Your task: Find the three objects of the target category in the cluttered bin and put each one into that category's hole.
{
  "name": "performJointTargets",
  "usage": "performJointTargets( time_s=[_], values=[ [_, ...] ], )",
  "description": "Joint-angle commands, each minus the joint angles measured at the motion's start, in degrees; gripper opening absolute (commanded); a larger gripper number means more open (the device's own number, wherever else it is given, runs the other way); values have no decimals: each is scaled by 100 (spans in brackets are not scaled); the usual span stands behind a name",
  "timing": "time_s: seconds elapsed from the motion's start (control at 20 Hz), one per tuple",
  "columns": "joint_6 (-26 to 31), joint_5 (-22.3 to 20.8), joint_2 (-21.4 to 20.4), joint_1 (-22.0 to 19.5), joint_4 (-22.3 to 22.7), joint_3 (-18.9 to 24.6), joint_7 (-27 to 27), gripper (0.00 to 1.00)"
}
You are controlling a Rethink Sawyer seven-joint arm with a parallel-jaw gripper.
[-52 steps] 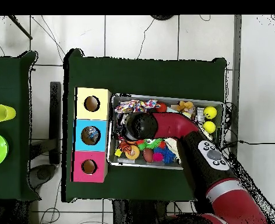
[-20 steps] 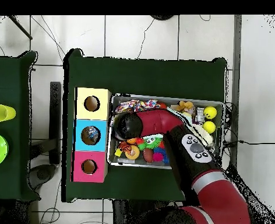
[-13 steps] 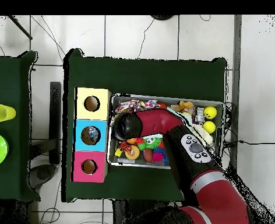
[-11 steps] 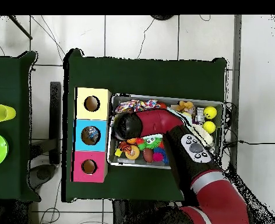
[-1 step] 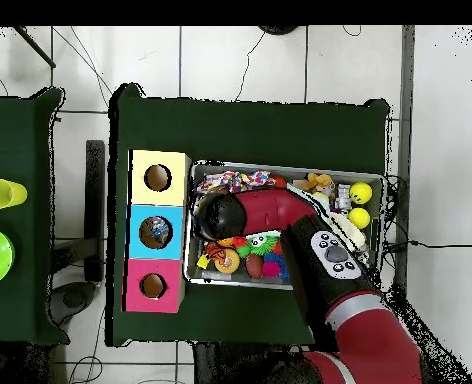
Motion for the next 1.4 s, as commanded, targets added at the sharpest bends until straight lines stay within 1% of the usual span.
performJointTargets(
  time_s=[0.05,0.2,0.5,0.9,0.95,1.2,1.4],
  values=[
    [-517,-276,400,217,-338,-611,602,100],
    [-539,-215,385,255,-343,-695,568,100],
    [-660,-145,334,341,-200,-825,542,100],
    [-710,-96,416,357,-262,-852,457,100],
    [-721,-87,422,362,-251,-872,450,0],
    [-780,-52,449,293,-194,-808,401,0],
    [-687,-12,438,276,-220,-782,351,0]
  ],
)
